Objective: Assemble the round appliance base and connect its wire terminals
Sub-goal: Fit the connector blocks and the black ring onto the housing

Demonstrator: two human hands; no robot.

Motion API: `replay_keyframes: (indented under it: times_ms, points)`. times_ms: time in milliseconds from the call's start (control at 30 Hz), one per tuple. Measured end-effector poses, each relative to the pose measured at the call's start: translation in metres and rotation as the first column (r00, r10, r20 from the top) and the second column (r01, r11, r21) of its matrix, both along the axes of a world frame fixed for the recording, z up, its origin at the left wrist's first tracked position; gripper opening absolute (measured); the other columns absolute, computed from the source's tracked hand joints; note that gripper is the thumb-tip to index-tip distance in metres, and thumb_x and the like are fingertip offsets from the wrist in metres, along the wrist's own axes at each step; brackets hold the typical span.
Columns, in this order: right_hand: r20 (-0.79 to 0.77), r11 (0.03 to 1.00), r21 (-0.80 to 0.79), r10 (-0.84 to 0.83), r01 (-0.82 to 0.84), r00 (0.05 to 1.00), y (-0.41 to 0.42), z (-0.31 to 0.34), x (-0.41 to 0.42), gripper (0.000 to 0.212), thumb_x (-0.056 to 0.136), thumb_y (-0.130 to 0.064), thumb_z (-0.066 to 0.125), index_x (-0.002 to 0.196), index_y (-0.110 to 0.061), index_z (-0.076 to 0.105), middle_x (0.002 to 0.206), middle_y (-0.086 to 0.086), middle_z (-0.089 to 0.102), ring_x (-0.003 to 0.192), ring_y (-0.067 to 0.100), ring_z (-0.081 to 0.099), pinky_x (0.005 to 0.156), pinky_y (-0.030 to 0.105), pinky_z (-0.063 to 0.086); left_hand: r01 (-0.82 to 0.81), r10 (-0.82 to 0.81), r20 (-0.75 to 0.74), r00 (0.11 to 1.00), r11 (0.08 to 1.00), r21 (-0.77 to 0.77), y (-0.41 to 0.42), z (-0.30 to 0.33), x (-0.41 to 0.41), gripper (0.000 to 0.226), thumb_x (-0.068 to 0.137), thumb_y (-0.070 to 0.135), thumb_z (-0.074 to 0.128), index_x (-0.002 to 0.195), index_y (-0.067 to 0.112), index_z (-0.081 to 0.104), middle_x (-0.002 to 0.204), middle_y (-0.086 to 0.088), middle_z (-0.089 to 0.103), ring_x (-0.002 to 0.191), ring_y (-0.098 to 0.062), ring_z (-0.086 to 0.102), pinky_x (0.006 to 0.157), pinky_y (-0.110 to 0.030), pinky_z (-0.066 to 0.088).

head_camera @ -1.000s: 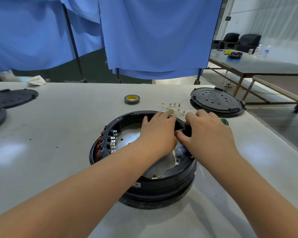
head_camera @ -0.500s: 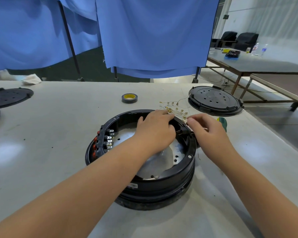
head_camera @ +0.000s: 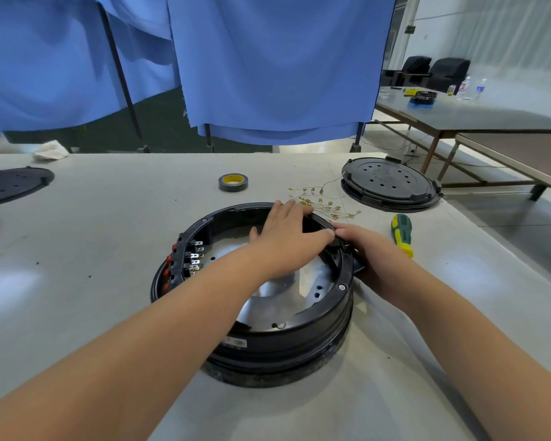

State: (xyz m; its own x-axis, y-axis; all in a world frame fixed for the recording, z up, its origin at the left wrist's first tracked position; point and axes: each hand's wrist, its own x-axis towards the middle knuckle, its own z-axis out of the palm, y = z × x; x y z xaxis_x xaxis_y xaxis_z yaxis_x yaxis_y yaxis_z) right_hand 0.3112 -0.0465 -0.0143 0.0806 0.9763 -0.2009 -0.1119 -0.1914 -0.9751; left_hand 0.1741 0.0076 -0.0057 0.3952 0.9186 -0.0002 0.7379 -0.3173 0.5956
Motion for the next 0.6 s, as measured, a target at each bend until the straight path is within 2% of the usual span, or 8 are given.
replay_keyframes:
  times_ms: [100, 233, 367, 500, 600]
  points:
    - [0.000, 0.999, 0.037, 0.009, -0.009, 1.000, -0.0009, -0.0014, 0.0022, 0.037, 0.093, -0.004, 0.041, 0.126, -0.008, 0.057, 0.118, 0.015, 0.065, 0.106, 0.027, 0.062, 0.088, 0.035, 0.049, -0.015, 0.015, -0.021, 1.000, 1.000, 0.002, 0.0024, -0.0039, 0.0019, 0.069, 0.084, 0.056, 0.051, 0.145, 0.032, 0.030, 0.160, 0.011, 0.009, 0.148, -0.010, -0.007, 0.114, -0.056, -0.001]
    - [0.021, 0.998, 0.046, 0.031, -0.032, 0.999, -0.0012, -0.0043, 0.0073, 0.038, 0.093, -0.003, 0.044, 0.128, -0.011, 0.056, 0.118, 0.013, 0.066, 0.110, 0.026, 0.063, 0.098, 0.040, 0.047, -0.005, 0.007, -0.050, 0.999, 1.000, 0.025, 0.0039, -0.0072, 0.0032, 0.072, 0.082, 0.057, 0.052, 0.146, 0.032, 0.028, 0.160, 0.011, 0.009, 0.148, -0.010, -0.007, 0.114, -0.058, -0.001]
    - [0.025, 0.999, 0.028, 0.042, -0.043, 0.999, -0.0006, -0.0043, 0.0035, 0.033, 0.093, -0.006, 0.040, 0.116, -0.012, 0.063, 0.113, 0.014, 0.066, 0.102, 0.026, 0.062, 0.088, 0.035, 0.046, -0.017, 0.017, -0.007, 1.000, 1.000, -0.009, 0.0049, -0.0058, 0.0026, 0.065, 0.085, 0.046, 0.051, 0.145, 0.033, 0.029, 0.160, 0.013, 0.007, 0.147, -0.009, -0.008, 0.114, -0.056, -0.003]
    - [-0.014, 0.998, -0.048, 0.028, -0.028, 1.000, -0.0004, -0.0058, 0.0030, 0.035, 0.093, -0.018, 0.042, 0.120, -0.003, 0.061, 0.105, 0.015, 0.062, 0.094, 0.026, 0.055, 0.086, 0.038, 0.040, -0.026, 0.026, -0.007, 1.000, 1.000, 0.010, 0.0040, -0.0072, 0.0020, 0.061, 0.088, 0.047, 0.047, 0.145, 0.033, 0.030, 0.160, 0.012, 0.008, 0.147, -0.008, -0.007, 0.114, -0.056, -0.003]
    - [-0.011, 0.999, -0.007, 0.044, -0.044, 0.999, -0.0008, -0.0028, 0.0034, 0.031, 0.093, -0.007, 0.038, 0.110, -0.012, 0.064, 0.108, 0.016, 0.065, 0.097, 0.027, 0.059, 0.087, 0.037, 0.044, -0.035, 0.036, -0.021, 0.999, 0.999, 0.021, 0.0037, -0.0071, 0.0038, 0.061, 0.088, 0.048, 0.049, 0.144, 0.033, 0.030, 0.160, 0.012, 0.010, 0.147, -0.009, -0.006, 0.114, -0.056, -0.002]
